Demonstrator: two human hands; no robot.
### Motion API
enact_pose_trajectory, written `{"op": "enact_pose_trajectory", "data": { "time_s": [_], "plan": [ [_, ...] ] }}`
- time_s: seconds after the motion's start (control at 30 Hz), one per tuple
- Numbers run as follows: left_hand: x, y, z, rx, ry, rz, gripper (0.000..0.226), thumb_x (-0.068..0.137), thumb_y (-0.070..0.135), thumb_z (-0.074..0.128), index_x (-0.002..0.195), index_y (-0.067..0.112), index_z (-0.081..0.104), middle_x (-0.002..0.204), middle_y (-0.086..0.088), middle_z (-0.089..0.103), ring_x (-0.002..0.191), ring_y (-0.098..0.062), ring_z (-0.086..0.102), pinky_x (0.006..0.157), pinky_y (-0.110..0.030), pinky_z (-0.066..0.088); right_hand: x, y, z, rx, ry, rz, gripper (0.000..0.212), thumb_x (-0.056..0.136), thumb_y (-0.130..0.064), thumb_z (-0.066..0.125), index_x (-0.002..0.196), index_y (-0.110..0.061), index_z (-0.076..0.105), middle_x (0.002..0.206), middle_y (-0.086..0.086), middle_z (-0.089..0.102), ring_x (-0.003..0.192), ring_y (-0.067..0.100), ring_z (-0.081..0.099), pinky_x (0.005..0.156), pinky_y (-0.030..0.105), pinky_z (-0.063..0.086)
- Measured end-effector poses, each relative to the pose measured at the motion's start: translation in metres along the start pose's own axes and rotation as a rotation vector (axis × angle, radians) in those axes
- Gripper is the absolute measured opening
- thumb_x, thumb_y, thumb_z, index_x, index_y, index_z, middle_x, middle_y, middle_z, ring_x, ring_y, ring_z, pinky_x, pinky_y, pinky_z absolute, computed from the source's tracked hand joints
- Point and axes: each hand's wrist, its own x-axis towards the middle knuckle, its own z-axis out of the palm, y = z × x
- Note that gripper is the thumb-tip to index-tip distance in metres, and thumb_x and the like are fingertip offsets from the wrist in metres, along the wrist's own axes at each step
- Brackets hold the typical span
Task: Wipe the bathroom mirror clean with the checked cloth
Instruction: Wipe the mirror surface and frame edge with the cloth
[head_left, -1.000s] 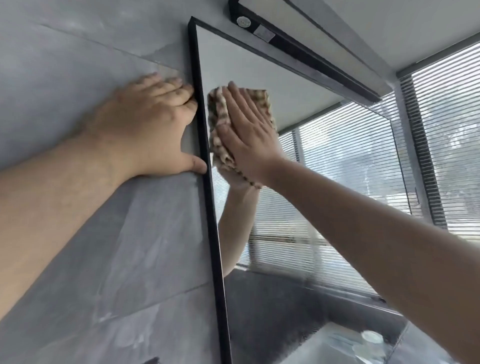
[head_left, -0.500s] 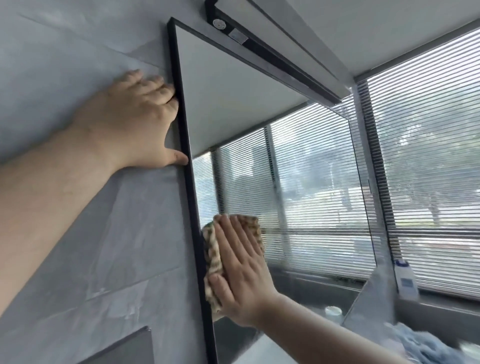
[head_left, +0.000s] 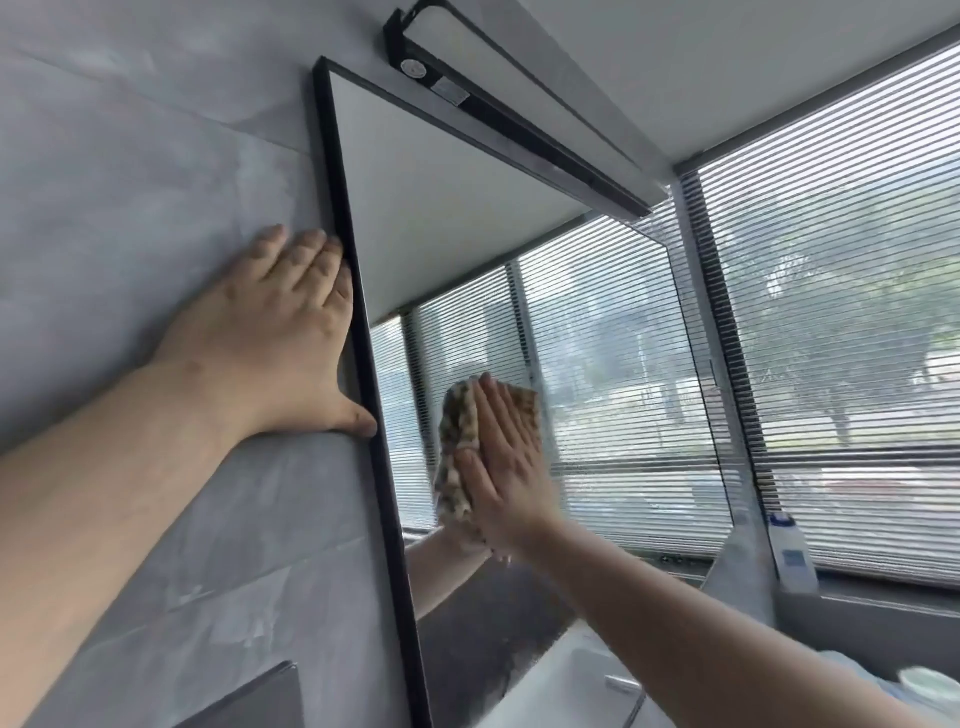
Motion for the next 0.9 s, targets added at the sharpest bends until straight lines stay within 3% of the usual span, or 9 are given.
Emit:
{"op": "enact_pose_trajectory", "data": {
  "time_s": [0.1,0.23,0.37,0.43,0.53,0.77,0.9],
  "plan": [
    [0.0,0.0,0.003,-0.024,0.032,-0.012,0.148,0.051,0.104,0.015,0.157,0.001,0.003,0.166,-0.017,0.0,0.154,-0.03,-0.004,0.124,-0.046,-0.004,0.027,0.05,0.0,0.036,0.075,0.253,0.076,0.089,-0.058,0.007,0.156,-0.023,0.01,0.163,-0.01,0.003,0.149,-0.001,-0.006,0.122,0.025,-0.009],
    [0.001,0.0,0.004,-0.04,0.076,-0.012,0.153,0.045,0.104,0.007,0.156,0.0,0.01,0.166,-0.017,0.009,0.154,-0.029,0.004,0.125,-0.046,0.0,0.016,0.12,0.005,0.133,0.166,0.679,0.081,0.087,-0.059,0.016,0.156,-0.017,0.025,0.164,-0.001,0.021,0.152,0.009,0.01,0.125,0.035,0.001],
    [0.001,0.0,0.004,-0.041,0.071,-0.017,0.152,0.046,0.105,0.014,0.156,0.0,0.01,0.166,-0.016,0.007,0.154,-0.028,0.002,0.125,-0.045,-0.002,0.009,0.145,0.01,0.173,0.142,0.8,0.089,0.082,-0.063,0.014,0.155,-0.016,0.03,0.163,0.0,0.026,0.151,0.011,0.016,0.124,0.039,0.007],
    [0.001,0.0,0.004,-0.046,0.081,-0.018,0.152,0.046,0.104,0.015,0.156,0.001,0.012,0.166,-0.016,0.009,0.154,-0.028,0.003,0.125,-0.045,-0.001,0.016,0.153,0.014,0.113,0.105,0.787,0.081,0.087,-0.059,0.014,0.153,-0.016,0.035,0.16,0.004,0.031,0.149,0.017,0.02,0.123,0.042,0.011],
    [0.002,0.0,0.004,-0.049,0.069,-0.017,0.151,0.048,0.105,0.017,0.156,0.0,0.007,0.166,-0.016,0.004,0.154,-0.029,-0.001,0.125,-0.046,-0.002,0.039,0.129,0.015,0.137,0.189,0.767,0.092,0.08,-0.067,0.006,0.156,-0.02,0.026,0.164,0.001,0.023,0.152,0.012,0.013,0.124,0.04,0.007],
    [0.002,-0.001,0.007,-0.09,0.13,-0.019,0.155,0.04,0.104,0.009,0.156,0.0,0.015,0.165,-0.016,0.013,0.154,-0.028,0.006,0.125,-0.044,-0.001,0.08,-0.007,-0.008,0.051,0.046,0.128,0.077,0.088,-0.059,0.01,0.158,-0.027,0.001,0.165,-0.013,-0.003,0.15,0.002,-0.011,0.118,0.021,-0.016],
    [0.005,-0.001,0.016,-0.083,0.189,-0.018,0.156,0.041,0.106,0.009,0.151,-0.002,0.032,0.16,-0.018,0.029,0.151,-0.028,0.02,0.123,-0.042,0.001,0.084,0.001,-0.014,0.062,0.014,0.042,0.075,0.09,-0.058,0.014,0.158,-0.027,0.006,0.165,-0.011,0.001,0.151,0.002,-0.007,0.119,0.019,-0.013]
  ]
}}
